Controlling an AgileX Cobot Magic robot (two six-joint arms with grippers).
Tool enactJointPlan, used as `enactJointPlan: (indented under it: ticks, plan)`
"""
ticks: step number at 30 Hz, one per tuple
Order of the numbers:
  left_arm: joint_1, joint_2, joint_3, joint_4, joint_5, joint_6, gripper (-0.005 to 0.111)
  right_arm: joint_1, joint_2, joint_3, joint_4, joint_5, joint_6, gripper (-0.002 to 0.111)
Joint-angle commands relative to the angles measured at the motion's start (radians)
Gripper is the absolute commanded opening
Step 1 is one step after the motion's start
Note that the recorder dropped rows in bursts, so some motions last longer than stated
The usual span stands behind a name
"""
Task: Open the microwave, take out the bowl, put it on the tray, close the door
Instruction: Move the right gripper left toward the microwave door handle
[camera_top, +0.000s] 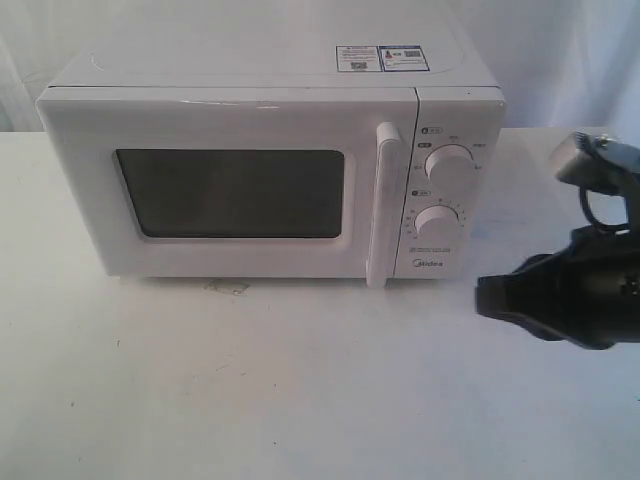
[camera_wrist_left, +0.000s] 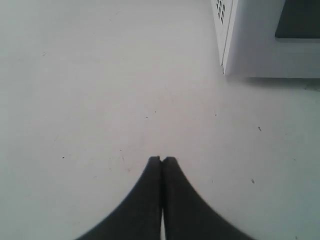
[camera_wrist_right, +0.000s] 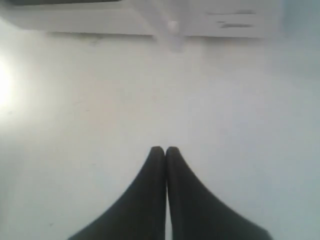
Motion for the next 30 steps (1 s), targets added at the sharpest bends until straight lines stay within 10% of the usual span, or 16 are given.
enactJointPlan:
  ticks: [1,10,23,30]
  plan:
    - [0.003,-0.005,0.003,-0.003,0.000,-0.001,0.000,-0.007,0.029,-0.009,0.554,0.198,-0.694,0.000]
    - [0.003,-0.005,0.003,-0.003,0.000,-0.001,0.000,-0.007,0.060,-0.003,0.695,0.279,-1.075,0.002]
    - [0.003,-0.005,0.003,-0.003,0.000,-0.001,0.000,-0.007,0.175,-0.007,0.961,0.242,-1.613,0.061]
    - [0.003,-0.005,0.003,-0.003,0.000,-0.001,0.000,-0.007,0.262,-0.024,0.968,0.118,-1.605,0.065]
